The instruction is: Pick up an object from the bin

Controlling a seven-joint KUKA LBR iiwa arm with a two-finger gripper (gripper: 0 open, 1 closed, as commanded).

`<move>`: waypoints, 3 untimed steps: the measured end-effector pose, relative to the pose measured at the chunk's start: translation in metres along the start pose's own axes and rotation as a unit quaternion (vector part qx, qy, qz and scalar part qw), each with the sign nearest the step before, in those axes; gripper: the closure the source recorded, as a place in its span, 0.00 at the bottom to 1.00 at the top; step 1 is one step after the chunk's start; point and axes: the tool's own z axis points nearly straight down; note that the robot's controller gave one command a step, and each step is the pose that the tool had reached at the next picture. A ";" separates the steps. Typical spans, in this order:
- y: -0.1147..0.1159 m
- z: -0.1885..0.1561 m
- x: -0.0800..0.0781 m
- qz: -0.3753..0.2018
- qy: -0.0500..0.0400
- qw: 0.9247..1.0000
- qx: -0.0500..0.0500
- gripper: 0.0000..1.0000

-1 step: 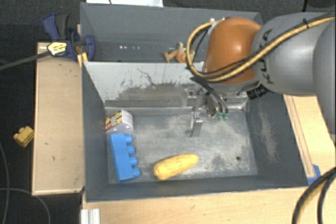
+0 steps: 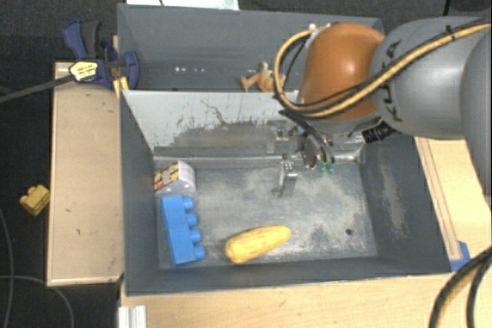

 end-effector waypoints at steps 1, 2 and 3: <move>0.008 0.011 0.042 -0.047 0.000 0.999 0.000 0.00; -0.010 0.063 0.077 -0.104 -0.002 0.995 0.000 0.00; -0.001 0.080 0.103 -0.141 -0.002 0.990 0.001 0.00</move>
Offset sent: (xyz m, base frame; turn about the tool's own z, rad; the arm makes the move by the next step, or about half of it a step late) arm -0.0879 -0.0190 -0.0792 -0.2239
